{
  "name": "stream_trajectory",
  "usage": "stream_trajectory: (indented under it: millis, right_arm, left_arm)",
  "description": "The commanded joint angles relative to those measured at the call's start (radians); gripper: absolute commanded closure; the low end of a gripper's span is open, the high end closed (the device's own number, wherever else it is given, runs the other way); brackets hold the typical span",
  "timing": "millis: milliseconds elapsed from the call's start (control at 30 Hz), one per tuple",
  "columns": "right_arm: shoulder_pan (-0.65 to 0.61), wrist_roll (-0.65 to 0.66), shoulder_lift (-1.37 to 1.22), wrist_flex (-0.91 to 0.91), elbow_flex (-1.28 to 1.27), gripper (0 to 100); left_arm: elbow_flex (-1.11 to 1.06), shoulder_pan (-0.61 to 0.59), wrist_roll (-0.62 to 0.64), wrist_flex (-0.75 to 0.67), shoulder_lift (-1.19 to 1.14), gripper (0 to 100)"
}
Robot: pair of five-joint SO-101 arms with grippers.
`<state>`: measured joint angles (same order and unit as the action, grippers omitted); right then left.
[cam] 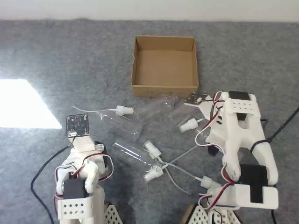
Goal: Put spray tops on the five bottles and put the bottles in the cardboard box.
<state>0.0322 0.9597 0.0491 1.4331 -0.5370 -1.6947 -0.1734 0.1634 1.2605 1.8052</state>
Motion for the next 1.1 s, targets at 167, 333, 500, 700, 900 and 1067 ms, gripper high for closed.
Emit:
stream_trajectory:
  millis: [167,333,500,700,900,1067]
  right_arm:
    - [-0.108,-0.068,0.067,-0.031,0.008,74.5]
    - [-0.157,-0.074,0.067,-0.031,0.008,74.3]
    - [-0.182,-0.091,0.067,-0.064,0.006,74.2]
    - [-0.183,-0.13,0.028,-0.128,0.008,74.4]
    - [-0.182,-0.132,-0.105,-0.179,0.012,74.5]
    - [-0.182,-0.133,-0.099,-0.18,0.012,77.4]
  left_arm:
    - [0.01,-0.006,-0.008,0.003,0.015,98]
    - [0.01,-0.006,-0.008,0.003,0.015,98]
    - [0.01,-0.006,-0.008,0.003,0.015,98]
    - [0.01,-0.006,-0.008,0.003,0.015,98]
    - [0.01,-0.006,-0.008,0.003,0.015,98]
    - [0.01,-0.006,-0.008,0.003,0.015,98]
